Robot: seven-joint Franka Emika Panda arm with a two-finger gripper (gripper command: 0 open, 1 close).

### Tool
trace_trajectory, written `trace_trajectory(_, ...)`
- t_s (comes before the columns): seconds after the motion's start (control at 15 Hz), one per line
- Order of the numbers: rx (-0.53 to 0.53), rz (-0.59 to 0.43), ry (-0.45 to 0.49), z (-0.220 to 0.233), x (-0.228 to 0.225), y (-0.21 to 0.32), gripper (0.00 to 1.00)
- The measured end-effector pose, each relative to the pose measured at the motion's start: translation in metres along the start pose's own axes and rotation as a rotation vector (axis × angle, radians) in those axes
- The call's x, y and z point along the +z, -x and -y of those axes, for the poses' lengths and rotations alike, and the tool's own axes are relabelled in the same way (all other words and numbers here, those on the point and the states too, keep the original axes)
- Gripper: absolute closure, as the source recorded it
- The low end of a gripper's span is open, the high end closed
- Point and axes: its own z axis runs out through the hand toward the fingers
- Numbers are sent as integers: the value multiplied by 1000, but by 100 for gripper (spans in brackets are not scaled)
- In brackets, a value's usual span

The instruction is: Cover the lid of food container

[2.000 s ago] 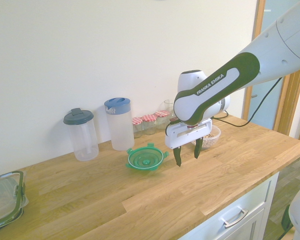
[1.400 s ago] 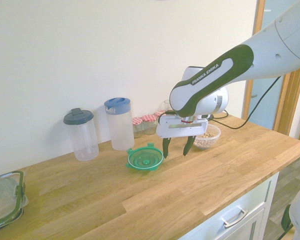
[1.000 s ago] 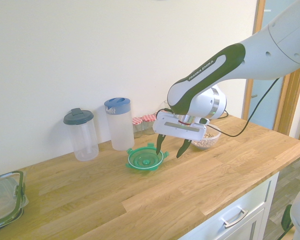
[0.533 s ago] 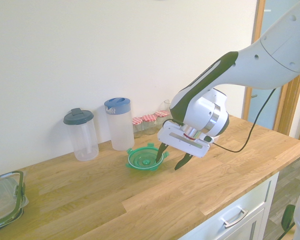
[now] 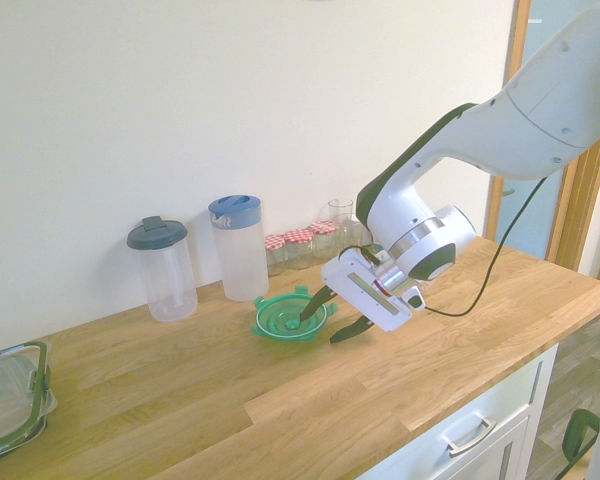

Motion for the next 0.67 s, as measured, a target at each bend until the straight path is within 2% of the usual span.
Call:
trace_trajectory(0.4, 10, 2, -69, 0, -10, -20, 0)
trace_trajectory(0.6, 11, 23, -100, 8, 9, -24, 0)
trace_trajectory(0.67, 4, 28, -107, 14, 15, -26, 100)
